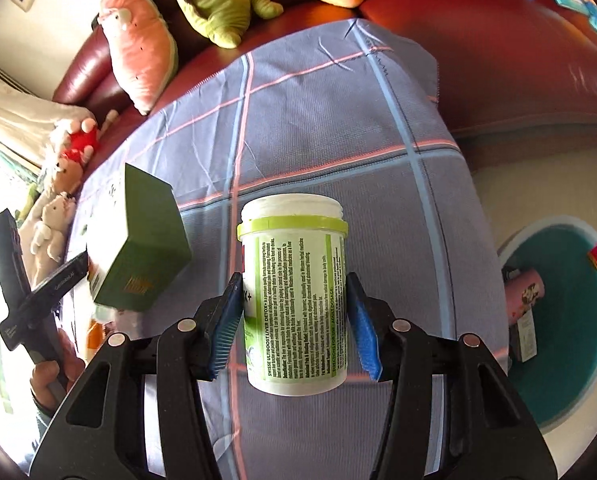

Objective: Collect trash
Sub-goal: 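Grasp the bread box with the left tool while the right tool grasps the supplement jar, then carry the bread box and supplement jar toward the teal bin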

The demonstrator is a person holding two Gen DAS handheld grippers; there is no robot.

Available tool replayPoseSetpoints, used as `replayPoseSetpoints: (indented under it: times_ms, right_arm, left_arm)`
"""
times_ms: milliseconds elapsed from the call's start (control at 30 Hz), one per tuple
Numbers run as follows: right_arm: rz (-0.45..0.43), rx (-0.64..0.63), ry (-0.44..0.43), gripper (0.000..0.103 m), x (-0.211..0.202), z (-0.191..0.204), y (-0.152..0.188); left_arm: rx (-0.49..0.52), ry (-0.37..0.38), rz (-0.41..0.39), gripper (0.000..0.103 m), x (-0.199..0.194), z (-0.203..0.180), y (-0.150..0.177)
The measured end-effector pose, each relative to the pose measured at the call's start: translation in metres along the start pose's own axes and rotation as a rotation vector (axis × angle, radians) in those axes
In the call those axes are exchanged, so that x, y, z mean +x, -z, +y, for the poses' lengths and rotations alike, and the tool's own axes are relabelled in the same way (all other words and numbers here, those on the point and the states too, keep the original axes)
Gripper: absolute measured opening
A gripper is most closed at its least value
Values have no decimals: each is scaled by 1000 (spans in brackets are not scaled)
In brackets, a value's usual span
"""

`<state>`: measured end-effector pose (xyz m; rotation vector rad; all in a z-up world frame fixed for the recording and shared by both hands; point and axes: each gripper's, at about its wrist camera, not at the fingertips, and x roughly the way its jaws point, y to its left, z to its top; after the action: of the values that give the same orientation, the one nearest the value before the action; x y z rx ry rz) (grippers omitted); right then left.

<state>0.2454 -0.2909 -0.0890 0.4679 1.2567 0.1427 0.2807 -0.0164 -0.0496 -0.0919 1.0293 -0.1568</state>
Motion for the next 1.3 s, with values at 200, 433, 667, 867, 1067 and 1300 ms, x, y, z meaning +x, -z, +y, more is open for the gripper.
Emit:
replayPoseSetpoints:
  times_ms: [200,433,667,867,1067,1300]
  right_arm:
    - [-21,17,-23,48,-23,-8,19]
    - [-9,48,-32,48,-29,-22,39]
    - [-9,64,-48,48,-29,-26,43]
    - [-14,84,-58,48,-29,-33,41]
    - [-51,112,-42,48,-37,-45,42]
    - [-98,166,-70,48,-59,-64,48]
  left_arm:
    - [95,116,41,2,-7,-29,23]
    - [173,90,85,18,0,-45,48]
    - [448,-18,88,59,8,-69,48]
    - [610,34,87,55,18,-92,50]
    - [594,155,76,3,19,-118,60]
    - [383,197,91,1,12,-116,51]
